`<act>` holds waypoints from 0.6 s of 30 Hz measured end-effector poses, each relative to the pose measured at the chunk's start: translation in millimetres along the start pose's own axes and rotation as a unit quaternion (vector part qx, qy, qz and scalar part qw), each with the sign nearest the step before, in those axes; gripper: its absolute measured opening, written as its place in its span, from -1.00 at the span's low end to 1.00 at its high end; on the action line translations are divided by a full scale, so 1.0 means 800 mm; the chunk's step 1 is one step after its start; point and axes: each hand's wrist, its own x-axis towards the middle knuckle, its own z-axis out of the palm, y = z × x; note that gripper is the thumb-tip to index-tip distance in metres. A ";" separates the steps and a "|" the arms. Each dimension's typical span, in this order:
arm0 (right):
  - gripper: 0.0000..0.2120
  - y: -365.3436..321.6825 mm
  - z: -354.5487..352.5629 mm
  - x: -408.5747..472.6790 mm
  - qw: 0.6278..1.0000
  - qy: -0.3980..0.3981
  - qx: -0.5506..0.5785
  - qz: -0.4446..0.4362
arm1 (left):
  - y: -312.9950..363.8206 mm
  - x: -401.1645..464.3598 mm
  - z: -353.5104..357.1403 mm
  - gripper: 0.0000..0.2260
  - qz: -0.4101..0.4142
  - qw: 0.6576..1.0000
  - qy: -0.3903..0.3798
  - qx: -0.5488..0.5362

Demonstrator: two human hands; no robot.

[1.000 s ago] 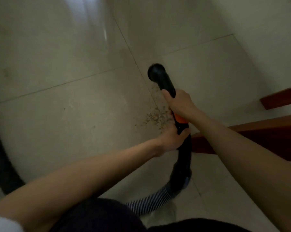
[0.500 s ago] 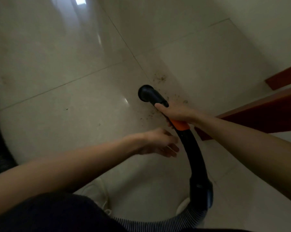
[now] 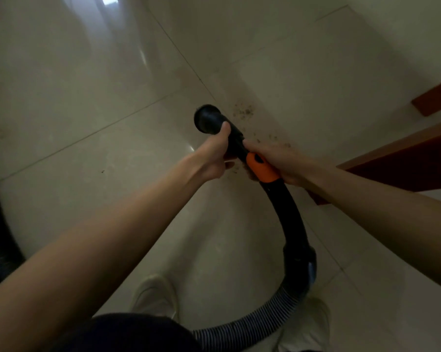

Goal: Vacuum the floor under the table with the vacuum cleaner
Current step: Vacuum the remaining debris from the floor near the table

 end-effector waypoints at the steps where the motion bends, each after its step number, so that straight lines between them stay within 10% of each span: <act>1: -0.67 0.005 -0.001 -0.003 1.000 0.011 0.003 0.006 | 0.005 0.005 0.003 -0.52 -0.004 1.000 0.001 -0.007; 18: -0.51 0.014 -0.046 -0.046 0.970 0.237 0.023 0.044 | 0.031 0.062 0.125 -0.49 -0.030 1.000 0.000 0.000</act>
